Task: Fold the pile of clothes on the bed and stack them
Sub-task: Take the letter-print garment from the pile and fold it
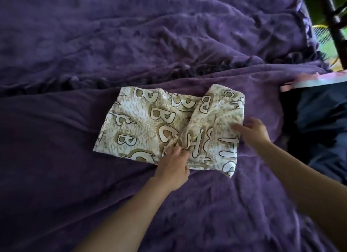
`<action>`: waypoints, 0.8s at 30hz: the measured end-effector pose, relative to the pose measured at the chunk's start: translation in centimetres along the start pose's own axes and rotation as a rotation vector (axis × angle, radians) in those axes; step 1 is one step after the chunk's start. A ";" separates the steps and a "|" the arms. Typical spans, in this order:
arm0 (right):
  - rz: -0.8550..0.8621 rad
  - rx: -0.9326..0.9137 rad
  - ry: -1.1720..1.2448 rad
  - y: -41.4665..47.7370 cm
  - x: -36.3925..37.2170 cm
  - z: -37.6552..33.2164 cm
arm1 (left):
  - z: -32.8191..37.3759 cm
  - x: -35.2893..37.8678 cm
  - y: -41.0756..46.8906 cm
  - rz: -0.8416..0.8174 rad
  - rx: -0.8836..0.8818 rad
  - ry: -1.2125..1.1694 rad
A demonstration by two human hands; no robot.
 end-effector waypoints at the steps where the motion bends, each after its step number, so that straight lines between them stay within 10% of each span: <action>1: -0.076 0.056 0.070 0.1 0.7 0.8 | -0.3 1.2 0.0 -0.063 -0.006 -0.007; 13: -0.330 -0.172 0.191 -7.7 5.3 -10.0 | -5.7 -0.9 -1.8 0.127 -0.229 -1.165; 24: -0.588 -0.169 0.095 -10.3 25.6 -19.1 | -21.1 -4.7 -13.9 0.700 -0.613 -1.028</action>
Point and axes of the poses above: each hand's wrist, its own y-axis towards the middle knuckle, its own x-axis out of the palm, z = x × y, the point moved 4 cm from there along y, towards the middle knuckle, and after that the axes turned 5 degrees about -z, right-handed, at the moved point
